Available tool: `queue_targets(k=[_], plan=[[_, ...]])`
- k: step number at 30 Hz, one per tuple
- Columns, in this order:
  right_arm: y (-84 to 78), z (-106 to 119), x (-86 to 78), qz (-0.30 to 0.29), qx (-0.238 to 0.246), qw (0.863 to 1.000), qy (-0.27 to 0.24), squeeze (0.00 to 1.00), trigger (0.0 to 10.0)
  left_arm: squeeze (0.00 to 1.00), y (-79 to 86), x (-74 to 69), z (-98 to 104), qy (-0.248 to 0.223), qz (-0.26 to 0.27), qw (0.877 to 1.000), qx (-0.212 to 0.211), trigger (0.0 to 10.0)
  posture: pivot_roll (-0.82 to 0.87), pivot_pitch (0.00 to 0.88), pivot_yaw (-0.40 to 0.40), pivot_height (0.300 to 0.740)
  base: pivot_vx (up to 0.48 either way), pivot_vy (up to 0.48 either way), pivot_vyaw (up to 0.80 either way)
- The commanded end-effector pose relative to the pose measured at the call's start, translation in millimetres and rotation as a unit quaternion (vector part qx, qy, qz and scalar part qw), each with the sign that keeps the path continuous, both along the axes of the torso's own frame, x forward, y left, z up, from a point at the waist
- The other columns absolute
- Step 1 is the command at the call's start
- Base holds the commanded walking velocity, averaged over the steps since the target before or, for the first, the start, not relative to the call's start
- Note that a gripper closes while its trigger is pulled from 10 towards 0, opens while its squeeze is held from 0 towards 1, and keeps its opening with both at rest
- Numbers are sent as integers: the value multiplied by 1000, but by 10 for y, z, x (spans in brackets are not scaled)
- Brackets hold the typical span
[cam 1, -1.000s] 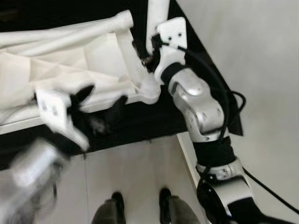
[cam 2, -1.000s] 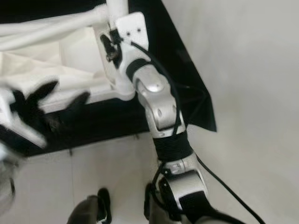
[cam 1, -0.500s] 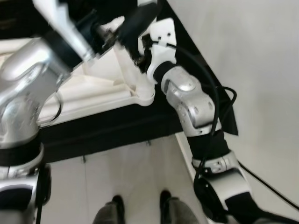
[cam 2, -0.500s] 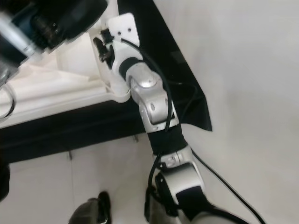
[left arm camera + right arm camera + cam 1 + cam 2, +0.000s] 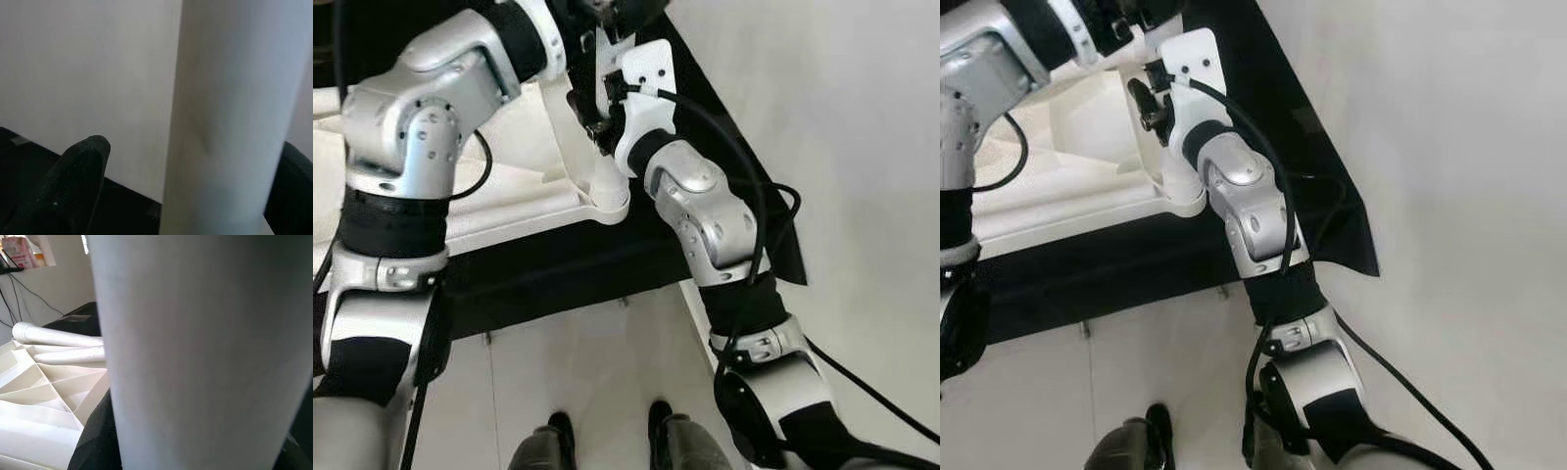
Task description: Building children table
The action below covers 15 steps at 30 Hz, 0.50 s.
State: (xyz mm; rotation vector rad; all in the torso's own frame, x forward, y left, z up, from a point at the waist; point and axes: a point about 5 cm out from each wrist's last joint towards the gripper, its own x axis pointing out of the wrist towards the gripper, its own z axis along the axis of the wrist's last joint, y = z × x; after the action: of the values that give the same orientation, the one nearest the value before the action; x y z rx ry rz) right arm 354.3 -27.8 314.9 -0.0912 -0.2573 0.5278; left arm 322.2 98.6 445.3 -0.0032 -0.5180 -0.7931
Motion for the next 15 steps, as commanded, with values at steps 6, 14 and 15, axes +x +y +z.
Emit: queue_targets(k=[6, 14, 15], plan=[[-68, -582, 101, -19, -39, 992, 115, 0, 10000, 0, -41, 107, -7, 46, -15, 999, 13, 10000, 20, 340, 31, 740, 0, 0, 0], [-51, -566, 87, -10, -40, 993, 109, 0, 10000, 0, -103, 89, 17, 42, -26, 998, 37, 0, 23, 337, 33, 740, 0, 0, 0], [-51, -564, 83, -8, -42, 993, 108, 0, 10000, 0, -105, 82, 17, 43, -27, 998, 39, 0, 21, 335, 34, 740, 0, 0, 0]])
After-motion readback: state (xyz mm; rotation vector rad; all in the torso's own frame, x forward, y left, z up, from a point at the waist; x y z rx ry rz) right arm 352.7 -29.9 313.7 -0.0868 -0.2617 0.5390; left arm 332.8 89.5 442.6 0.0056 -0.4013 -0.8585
